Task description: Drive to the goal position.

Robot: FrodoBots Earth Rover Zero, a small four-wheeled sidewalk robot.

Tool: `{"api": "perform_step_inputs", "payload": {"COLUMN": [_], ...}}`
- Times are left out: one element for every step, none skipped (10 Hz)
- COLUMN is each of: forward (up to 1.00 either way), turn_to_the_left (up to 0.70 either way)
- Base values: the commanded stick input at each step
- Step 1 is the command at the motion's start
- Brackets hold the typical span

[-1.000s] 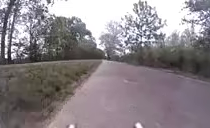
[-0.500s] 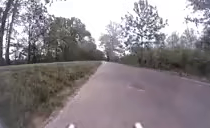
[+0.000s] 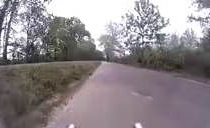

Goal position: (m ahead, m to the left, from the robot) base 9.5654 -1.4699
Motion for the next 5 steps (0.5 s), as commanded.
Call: {"api": "perform_step_inputs", "payload": {"forward": [1.0,1.0,1.0,1.0,1.0], "turn_to_the_left": [0.0,0.0,0.0,0.0,0.0]}}
